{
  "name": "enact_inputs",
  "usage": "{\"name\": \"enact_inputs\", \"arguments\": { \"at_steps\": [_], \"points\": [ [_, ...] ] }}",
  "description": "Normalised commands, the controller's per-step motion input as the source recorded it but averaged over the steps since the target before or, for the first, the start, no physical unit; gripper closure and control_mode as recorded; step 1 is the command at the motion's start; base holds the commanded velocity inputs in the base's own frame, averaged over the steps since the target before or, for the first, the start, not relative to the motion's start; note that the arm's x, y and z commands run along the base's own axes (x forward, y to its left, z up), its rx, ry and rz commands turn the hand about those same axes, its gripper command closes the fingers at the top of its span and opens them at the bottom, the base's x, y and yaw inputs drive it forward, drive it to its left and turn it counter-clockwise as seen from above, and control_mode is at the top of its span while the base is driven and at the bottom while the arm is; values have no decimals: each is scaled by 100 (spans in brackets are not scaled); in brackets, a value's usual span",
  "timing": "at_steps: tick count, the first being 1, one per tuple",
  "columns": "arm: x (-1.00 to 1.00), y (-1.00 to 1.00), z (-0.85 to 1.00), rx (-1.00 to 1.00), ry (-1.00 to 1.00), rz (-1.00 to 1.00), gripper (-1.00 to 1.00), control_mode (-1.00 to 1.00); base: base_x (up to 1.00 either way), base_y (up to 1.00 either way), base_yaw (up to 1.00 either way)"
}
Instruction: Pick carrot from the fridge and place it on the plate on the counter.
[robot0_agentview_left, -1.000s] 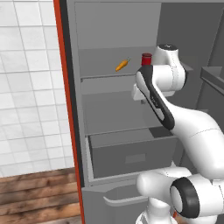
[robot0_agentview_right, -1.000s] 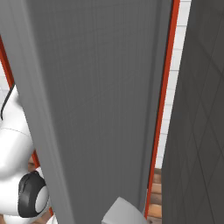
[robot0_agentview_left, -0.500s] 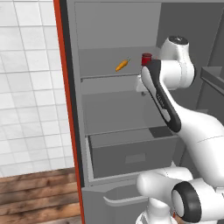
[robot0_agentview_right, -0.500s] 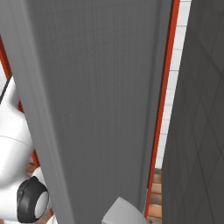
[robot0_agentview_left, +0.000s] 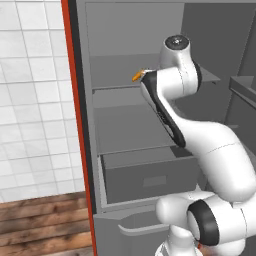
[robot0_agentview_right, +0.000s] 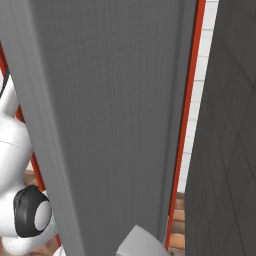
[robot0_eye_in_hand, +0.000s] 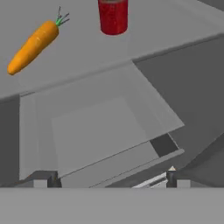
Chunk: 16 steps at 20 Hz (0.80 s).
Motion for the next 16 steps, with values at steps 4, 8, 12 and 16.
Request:
{"name": "enact_inputs", "arguments": {
  "at_steps": [4,8,12,16],
  "points": [
    [49,2,50,1,-6,-16,-100,-100,0,0,0],
    [53,-6,47,0,4,-1,-100,-100,0,0,0],
    [93,0,5,0,2,0,-100,-100,0,0,0],
    [95,4,-3,0,0,0,-100,-100,0,0,0]
  ]
}}
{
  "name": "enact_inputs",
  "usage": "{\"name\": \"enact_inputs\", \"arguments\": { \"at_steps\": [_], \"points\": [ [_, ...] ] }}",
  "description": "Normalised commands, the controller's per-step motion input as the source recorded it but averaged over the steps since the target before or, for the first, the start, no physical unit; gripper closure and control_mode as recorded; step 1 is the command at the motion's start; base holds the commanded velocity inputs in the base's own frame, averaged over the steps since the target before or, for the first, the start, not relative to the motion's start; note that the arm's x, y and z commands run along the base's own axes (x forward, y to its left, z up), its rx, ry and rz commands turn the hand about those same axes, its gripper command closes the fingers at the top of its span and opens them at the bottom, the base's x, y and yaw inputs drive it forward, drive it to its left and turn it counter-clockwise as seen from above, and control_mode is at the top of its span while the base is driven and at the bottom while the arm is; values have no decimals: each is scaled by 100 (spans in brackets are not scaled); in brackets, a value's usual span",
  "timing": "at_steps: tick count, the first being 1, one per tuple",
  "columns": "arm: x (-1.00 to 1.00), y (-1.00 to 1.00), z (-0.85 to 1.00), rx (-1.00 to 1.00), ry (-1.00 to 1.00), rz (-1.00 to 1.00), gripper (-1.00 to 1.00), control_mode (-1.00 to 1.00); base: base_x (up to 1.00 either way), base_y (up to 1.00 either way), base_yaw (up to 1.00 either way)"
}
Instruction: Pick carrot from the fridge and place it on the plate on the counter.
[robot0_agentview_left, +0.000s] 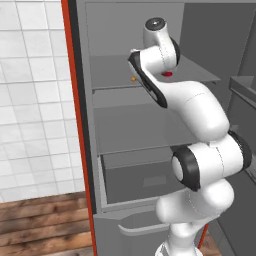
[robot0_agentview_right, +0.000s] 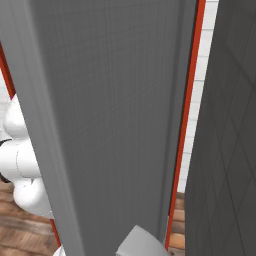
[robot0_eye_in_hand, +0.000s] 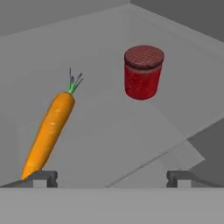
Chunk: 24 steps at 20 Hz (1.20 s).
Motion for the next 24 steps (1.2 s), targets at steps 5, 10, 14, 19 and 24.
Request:
{"name": "enact_inputs", "arguments": {
  "at_steps": [5,10,14,19,24],
  "points": [
    [89,19,0,0,0,0,-100,-100,0,0,0],
    [50,29,-8,0,3,0,-100,-100,0,0,0],
    [37,7,-27,0,8,0,-100,-100,0,0,0],
    [51,0,-40,0,8,0,-100,-100,0,0,0],
    [44,0,-19,0,6,2,-100,-100,0,0,0]
  ]
}}
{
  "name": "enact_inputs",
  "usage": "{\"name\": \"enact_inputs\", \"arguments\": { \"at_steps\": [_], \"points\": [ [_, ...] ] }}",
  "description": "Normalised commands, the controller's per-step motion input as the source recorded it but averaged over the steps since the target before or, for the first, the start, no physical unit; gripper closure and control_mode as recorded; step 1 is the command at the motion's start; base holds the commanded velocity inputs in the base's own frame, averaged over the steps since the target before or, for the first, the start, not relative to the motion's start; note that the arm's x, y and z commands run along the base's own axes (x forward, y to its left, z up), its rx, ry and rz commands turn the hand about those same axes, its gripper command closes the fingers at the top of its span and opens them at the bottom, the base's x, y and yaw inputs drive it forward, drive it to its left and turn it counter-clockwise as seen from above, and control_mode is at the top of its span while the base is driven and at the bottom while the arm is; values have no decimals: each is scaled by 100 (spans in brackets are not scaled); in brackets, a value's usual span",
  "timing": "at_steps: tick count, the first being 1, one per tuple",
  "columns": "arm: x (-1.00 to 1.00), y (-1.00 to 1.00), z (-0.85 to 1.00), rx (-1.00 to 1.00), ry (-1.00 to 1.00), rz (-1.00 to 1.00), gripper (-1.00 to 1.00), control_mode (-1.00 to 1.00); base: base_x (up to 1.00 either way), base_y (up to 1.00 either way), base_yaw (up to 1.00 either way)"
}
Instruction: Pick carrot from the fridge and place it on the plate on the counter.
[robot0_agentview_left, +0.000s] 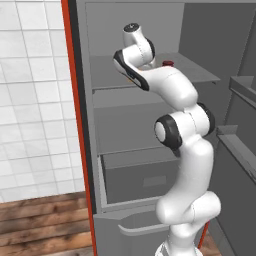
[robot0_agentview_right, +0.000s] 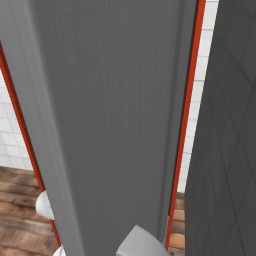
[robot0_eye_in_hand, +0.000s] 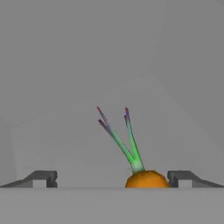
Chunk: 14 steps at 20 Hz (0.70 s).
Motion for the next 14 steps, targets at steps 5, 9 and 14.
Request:
{"name": "enact_inputs", "arguments": {
  "at_steps": [5,9,14],
  "points": [
    [2,-1,-17,0,11,0,-100,-100,0,0,0],
    [0,-10,-14,5,5,0,-100,-100,0,0,0],
    [0,0,-15,5,0,2,-100,-100,0,0,0]
  ]
}}
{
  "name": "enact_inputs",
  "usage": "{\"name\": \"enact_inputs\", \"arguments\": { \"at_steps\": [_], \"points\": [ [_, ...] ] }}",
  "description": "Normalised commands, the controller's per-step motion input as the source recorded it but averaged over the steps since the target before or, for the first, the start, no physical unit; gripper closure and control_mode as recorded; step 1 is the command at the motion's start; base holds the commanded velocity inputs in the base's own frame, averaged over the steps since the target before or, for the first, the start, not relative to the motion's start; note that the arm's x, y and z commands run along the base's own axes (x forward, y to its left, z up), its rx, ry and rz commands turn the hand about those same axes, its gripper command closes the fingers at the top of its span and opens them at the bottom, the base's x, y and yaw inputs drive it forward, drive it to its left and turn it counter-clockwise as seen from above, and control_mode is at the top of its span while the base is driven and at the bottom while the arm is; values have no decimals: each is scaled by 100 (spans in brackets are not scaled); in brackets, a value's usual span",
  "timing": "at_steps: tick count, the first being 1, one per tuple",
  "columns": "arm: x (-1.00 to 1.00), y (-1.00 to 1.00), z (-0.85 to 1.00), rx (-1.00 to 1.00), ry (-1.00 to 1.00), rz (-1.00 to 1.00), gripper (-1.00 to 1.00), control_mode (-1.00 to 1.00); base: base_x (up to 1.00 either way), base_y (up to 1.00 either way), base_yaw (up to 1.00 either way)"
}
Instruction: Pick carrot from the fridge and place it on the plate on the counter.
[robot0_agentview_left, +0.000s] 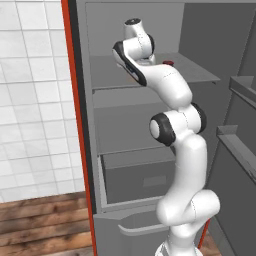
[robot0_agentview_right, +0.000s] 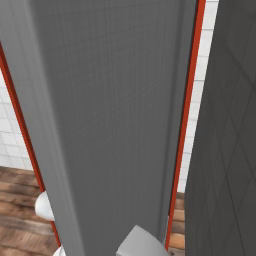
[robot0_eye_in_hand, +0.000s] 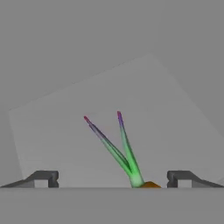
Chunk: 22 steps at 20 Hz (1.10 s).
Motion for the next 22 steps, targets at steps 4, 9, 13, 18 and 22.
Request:
{"name": "enact_inputs", "arguments": {
  "at_steps": [4,9,13,18,22],
  "points": [
    [0,0,-15,6,0,3,100,-100,0,0,0],
    [0,0,-4,3,0,4,100,-100,0,0,0],
    [0,-3,-1,0,0,5,100,-100,0,0,0],
    [-1,0,0,0,0,1,100,-100,0,0,0],
    [-42,0,13,0,0,-10,100,-100,0,0,0]
  ]
}}
